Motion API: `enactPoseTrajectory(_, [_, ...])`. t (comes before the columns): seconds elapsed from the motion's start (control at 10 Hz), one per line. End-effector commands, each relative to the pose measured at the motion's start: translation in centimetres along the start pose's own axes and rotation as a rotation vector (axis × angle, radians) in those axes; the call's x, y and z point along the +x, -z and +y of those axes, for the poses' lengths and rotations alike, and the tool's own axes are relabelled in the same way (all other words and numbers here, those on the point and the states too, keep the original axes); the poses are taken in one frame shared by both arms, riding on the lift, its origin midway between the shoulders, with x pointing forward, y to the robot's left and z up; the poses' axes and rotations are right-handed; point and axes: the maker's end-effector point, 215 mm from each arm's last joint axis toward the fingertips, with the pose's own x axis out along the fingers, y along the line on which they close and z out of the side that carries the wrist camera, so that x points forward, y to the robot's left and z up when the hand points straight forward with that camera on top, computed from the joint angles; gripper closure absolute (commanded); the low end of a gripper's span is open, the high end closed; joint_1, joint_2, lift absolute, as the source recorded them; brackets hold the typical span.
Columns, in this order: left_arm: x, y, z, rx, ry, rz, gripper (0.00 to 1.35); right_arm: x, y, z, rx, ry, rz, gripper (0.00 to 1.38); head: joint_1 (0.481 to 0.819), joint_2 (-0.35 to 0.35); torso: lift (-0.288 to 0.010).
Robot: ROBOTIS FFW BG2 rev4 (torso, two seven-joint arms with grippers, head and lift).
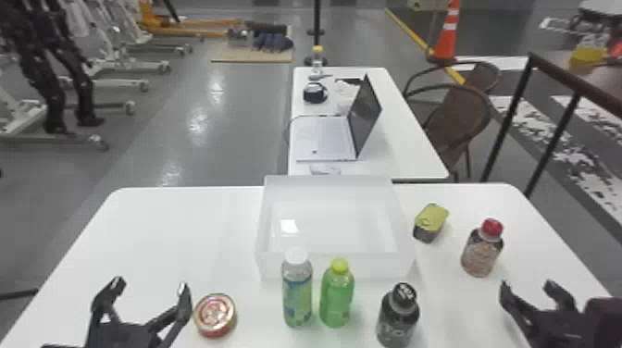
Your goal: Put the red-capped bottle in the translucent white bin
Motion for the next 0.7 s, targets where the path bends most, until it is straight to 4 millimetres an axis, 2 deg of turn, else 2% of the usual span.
enactPoseTrajectory(0.0, [0.0,-0.1,-0.1,-0.005,-0.003,-0.004,0.23,1.0,0.5,0.3,0.010,-0.010,0.007,0.46,0.549,0.000,-0.100])
enactPoseTrajectory(0.2, [0.0,-0.1,0.0,-0.006,-0.003,-0.008,0.23,2.7,0.6,1.3,0.009,-0.044,0.014,0.46,0.549,0.000,-0.100])
enactPoseTrajectory(0.4, [-0.1,-0.1,0.0,-0.008,-0.005,-0.008,0.23,4.1,-0.2,1.9,-0.002,-0.053,-0.004,0.46,0.549,0.000,-0.100])
enactPoseTrajectory(0.6, [-0.1,0.0,0.1,-0.011,-0.008,-0.009,0.23,4.8,-0.1,2.0,-0.008,-0.055,-0.003,0.46,0.549,0.000,-0.100])
